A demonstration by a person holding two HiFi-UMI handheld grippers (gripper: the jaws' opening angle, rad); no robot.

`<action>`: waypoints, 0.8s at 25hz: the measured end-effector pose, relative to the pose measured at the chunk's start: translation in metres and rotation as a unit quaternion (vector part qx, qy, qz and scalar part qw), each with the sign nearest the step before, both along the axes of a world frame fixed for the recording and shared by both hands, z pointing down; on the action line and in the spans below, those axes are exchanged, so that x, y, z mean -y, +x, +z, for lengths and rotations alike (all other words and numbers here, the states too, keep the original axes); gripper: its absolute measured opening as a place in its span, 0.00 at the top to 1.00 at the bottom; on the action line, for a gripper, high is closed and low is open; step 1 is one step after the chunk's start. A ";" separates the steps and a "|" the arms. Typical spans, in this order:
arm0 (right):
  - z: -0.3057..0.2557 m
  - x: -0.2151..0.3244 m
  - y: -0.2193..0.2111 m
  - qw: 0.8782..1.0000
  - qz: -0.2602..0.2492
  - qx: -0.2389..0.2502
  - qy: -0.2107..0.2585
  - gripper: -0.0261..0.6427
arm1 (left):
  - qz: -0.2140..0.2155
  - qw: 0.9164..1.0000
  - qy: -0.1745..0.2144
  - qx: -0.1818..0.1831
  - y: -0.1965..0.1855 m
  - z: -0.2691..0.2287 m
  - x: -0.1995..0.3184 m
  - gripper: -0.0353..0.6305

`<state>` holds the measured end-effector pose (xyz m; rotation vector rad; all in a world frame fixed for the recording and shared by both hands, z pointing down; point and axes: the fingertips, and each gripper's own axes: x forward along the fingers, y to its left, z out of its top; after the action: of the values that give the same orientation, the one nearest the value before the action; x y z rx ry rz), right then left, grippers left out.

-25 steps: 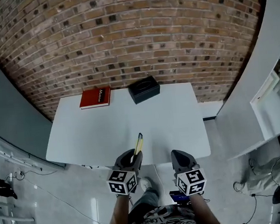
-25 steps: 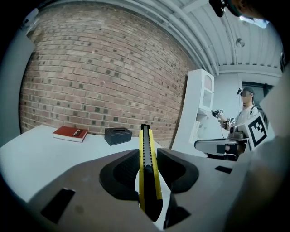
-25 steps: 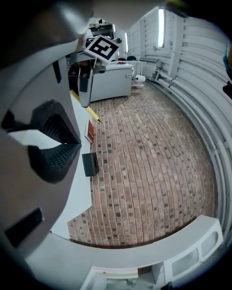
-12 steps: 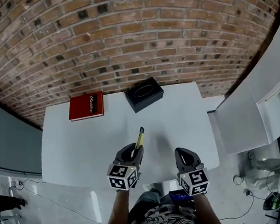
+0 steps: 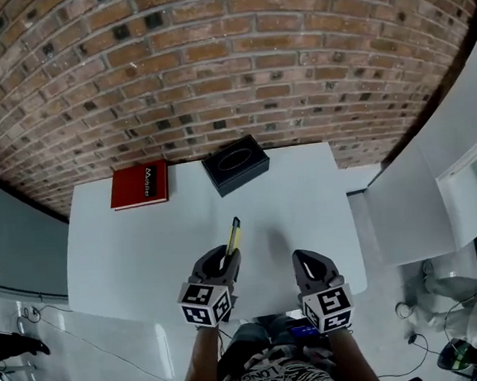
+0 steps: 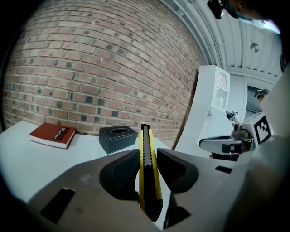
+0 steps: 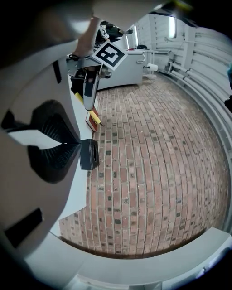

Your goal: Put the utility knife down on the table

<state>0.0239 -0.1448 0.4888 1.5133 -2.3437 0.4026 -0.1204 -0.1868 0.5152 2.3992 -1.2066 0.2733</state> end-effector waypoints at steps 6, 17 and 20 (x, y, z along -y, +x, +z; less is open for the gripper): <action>-0.005 0.004 0.018 1.000 -0.015 -0.008 0.008 0.96 | -0.016 1.000 0.001 0.005 0.013 -0.003 -0.004 0.76; 0.018 0.009 0.047 1.000 -0.018 -0.017 -0.017 0.96 | -0.029 0.999 -0.029 0.012 0.030 0.023 -0.001 0.76; 0.028 0.010 0.051 0.999 -0.021 -0.026 -0.028 0.96 | -0.027 0.999 -0.041 0.016 0.036 0.034 -0.003 0.76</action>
<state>0.0753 -0.1551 0.5170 1.4296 -2.3009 0.4090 -0.0848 -0.1835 0.5493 2.2974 -1.2469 0.3387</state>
